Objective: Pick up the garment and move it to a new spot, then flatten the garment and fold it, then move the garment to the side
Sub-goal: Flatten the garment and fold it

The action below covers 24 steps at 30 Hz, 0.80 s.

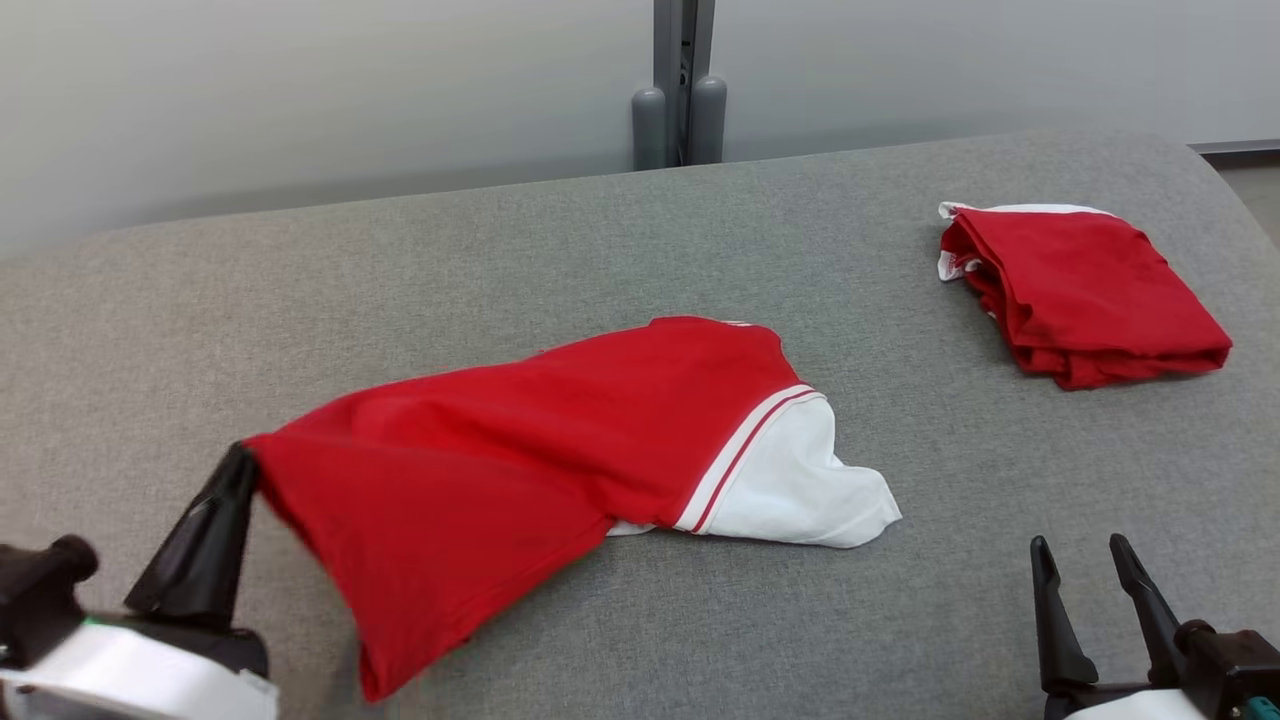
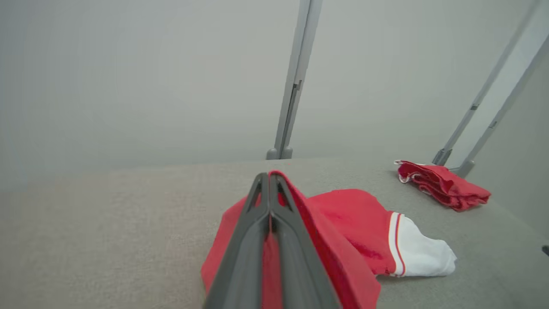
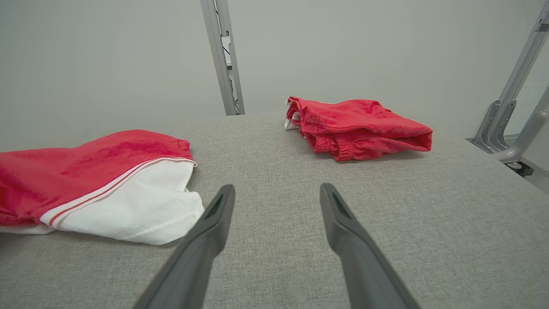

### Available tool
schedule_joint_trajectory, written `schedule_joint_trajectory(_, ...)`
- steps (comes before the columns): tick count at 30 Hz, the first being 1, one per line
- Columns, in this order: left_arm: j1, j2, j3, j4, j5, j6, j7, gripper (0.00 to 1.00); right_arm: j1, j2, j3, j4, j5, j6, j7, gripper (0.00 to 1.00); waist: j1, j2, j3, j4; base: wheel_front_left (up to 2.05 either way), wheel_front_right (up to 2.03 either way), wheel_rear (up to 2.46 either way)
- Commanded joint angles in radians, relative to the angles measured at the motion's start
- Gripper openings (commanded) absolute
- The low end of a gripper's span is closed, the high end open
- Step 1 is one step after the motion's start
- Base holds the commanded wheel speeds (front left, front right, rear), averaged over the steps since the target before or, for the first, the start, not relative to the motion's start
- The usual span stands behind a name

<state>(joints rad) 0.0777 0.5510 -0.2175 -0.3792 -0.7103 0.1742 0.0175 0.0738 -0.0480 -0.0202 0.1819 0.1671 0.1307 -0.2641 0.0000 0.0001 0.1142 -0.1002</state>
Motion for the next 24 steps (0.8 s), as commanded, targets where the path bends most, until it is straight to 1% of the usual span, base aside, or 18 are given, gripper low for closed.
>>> schedule_joint_trajectory(1,0.016,0.011,0.016,0.014,-0.014,0.007,-0.001,0.0,0.011,-0.005,-0.003,0.0,-0.006,0.0,0.0,1.0,0.0,-0.0001,0.0,0.001,0.0,0.0,0.0)
schedule_joint_trajectory(2,0.047,0.01,0.041,0.058,-0.047,-0.001,-0.01,0.0,0.01,-0.005,-0.003,-0.002,-0.011,0.0,0.0,1.0,0.0,-0.0001,0.002,0.004,0.0,0.0,0.0)
schedule_joint_trajectory(3,0.06,0.018,0.048,0.093,-0.055,-0.006,-0.01,0.0,0.009,-0.005,-0.003,-0.002,-0.013,0.0,0.0,1.0,0.0,-0.0001,0.004,0.004,0.0,0.0,0.0)
schedule_joint_trajectory(4,0.065,0.012,0.052,0.129,-0.072,-0.016,-0.016,0.0,0.007,-0.005,-0.003,-0.002,-0.013,0.0,0.0,1.0,0.0,-0.0001,0.006,0.006,0.0,0.0,0.0)
schedule_joint_trajectory(5,0.065,0.012,0.052,0.129,-0.072,-0.016,-0.016,0.0,0.007,-0.005,-0.003,-0.002,-0.013,0.0,0.0,1.0,0.0,-0.0001,0.006,0.006,0.0,0.0,0.0)
schedule_joint_trajectory(6,0.064,-0.004,0.051,0.217,-0.096,-0.039,-0.027,0.0,0.001,-0.005,-0.004,-0.003,-0.015,0.0,0.0,1.0,0.0,-0.0001,0.012,0.009,0.0,0.0,0.0)
schedule_joint_trajectory(7,0.057,-0.01,0.048,0.264,-0.101,-0.051,-0.036,0.0,-0.001,-0.005,-0.001,-0.001,-0.018,0.0,0.0,1.0,0.0,-0.0001,0.015,0.01,0.0,0.0,0.0)
schedule_joint_trajectory(11,0.015,-0.046,0.032,0.437,-0.101,-0.084,-0.083,0.0,-0.01,-0.005,0.005,0.004,-0.02,0.0,0.0,1.0,0.0,-0.0001,0.025,0.012,0.0,0.0,0.0)
schedule_joint_trajectory(12,0.009,-0.054,0.028,0.472,-0.097,-0.089,-0.095,0.14,-0.011,-0.005,0.005,0.004,-0.021,0.0,0.0,1.0,0.0,-0.0001,0.027,0.013,0.0,0.0,0.0)
schedule_joint_trajectory(13,0.002,-0.059,0.022,0.504,-0.091,-0.096,-0.109,0.38,-0.011,-0.005,0.003,0.005,-0.021,0.0,0.0,1.0,0.0,-0.0001,0.027,0.014,0.0,0.0,0.0)
schedule_joint_trajectory(14,-0.007,-0.068,0.02,0.526,-0.091,-0.101,-0.123,1.0,-0.009,-0.005,0.001,0.005,-0.022,0.0,0.0,1.0,0.0,-0.0001,0.027,0.016,0.0,0.0,0.0)
schedule_joint_trajectory(16,-0.015,-0.082,0.016,0.559,-0.089,-0.11,-0.145,1.0,-0.001,-0.005,-0.006,0.003,-0.021,0.0,0.0,1.0,0.0,-0.0001,0.024,0.024,0.0,0.0,0.0)
schedule_joint_trajectory(18,-0.005,-0.093,0.015,0.573,-0.09,-0.109,-0.164,1.0,0.006,-0.005,-0.018,0.001,-0.027,0.0,0.0,1.0,0.0,-0.0001,0.013,0.033,0.0,0.0,0.0)
schedule_joint_trajectory(21,0.034,-0.106,0.022,0.553,-0.072,-0.086,-0.206,1.0,0.015,-0.005,-0.045,-0.016,-0.034,0.0,0.0,1.0,0.0,-0.0001,-0.015,0.051,0.0,0.0,0.0)
schedule_joint_trajectory(24,0.082,-0.12,0.045,0.495,-0.034,-0.047,-0.255,1.0,0.022,-0.005,-0.085,-0.044,-0.041,0.0,0.0,1.0,0.0,-0.0001,-0.051,0.076,0.0,0.0,0.0)
